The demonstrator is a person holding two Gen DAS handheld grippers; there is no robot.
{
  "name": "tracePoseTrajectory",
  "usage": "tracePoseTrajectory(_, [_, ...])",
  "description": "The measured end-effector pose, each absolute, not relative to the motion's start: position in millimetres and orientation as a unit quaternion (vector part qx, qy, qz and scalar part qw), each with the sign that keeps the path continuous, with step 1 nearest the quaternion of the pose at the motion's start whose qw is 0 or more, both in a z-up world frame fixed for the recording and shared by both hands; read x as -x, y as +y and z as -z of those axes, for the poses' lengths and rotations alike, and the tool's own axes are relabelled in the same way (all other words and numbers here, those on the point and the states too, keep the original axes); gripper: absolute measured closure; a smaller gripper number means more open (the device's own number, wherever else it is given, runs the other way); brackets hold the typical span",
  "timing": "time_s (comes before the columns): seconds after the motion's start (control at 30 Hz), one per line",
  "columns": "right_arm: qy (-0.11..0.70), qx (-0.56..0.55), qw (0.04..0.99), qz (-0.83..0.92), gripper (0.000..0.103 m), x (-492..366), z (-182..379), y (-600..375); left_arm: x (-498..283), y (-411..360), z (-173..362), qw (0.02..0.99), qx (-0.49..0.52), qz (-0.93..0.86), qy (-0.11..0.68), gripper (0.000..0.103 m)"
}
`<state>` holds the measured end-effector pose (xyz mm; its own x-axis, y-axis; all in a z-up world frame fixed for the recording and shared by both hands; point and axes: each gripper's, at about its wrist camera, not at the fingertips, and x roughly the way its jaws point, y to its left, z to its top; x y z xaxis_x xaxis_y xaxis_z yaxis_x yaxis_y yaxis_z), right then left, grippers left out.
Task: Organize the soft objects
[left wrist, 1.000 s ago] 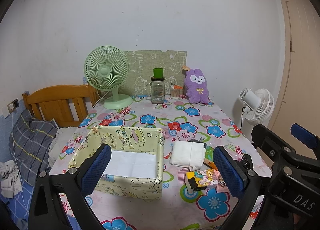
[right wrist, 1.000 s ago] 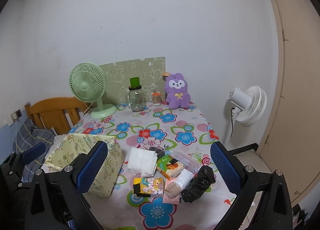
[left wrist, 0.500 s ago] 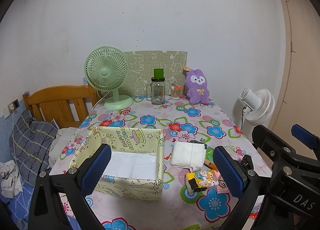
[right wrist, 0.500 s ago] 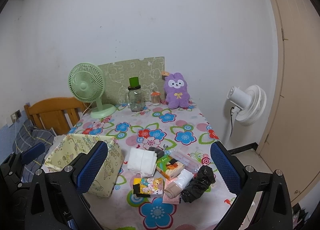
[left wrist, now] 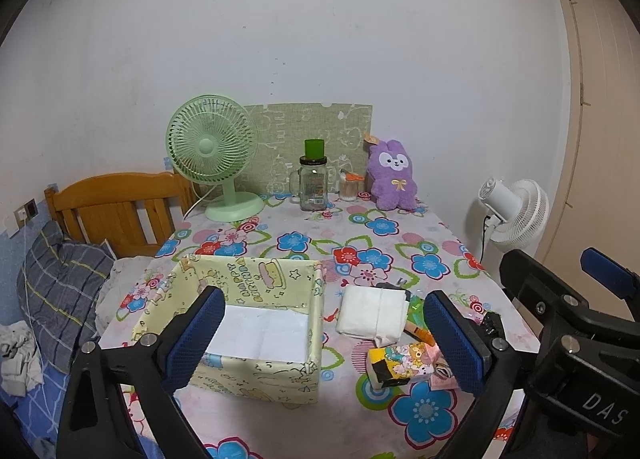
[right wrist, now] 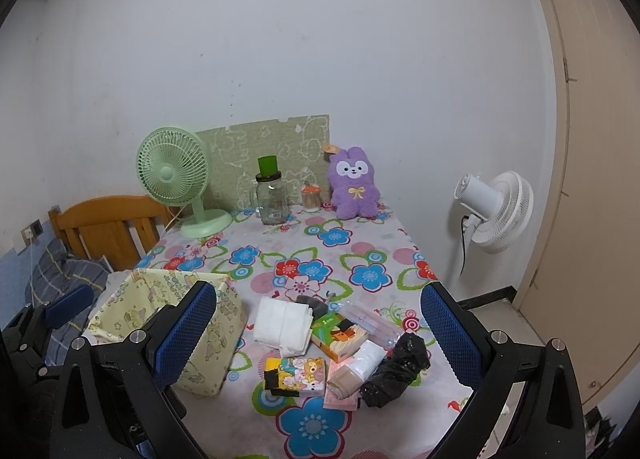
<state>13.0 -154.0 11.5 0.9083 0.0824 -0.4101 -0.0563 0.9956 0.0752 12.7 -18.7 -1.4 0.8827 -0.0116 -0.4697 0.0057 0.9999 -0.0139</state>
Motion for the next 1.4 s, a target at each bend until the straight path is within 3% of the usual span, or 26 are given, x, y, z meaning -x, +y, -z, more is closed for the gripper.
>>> tracePoseTrajectory(0.53, [0.221,-0.026,0.975,-0.025,0.004,-38,13,-173,-34,-59,30,0.964,-0.01,0.038,0.262,0.006])
tracePoseTrajectory(1.4, [0.318,-0.057,0.946,-0.005,0.013,-110,82,-203,-107,-101,95,0.941,-0.023,0.029,0.338,0.011])
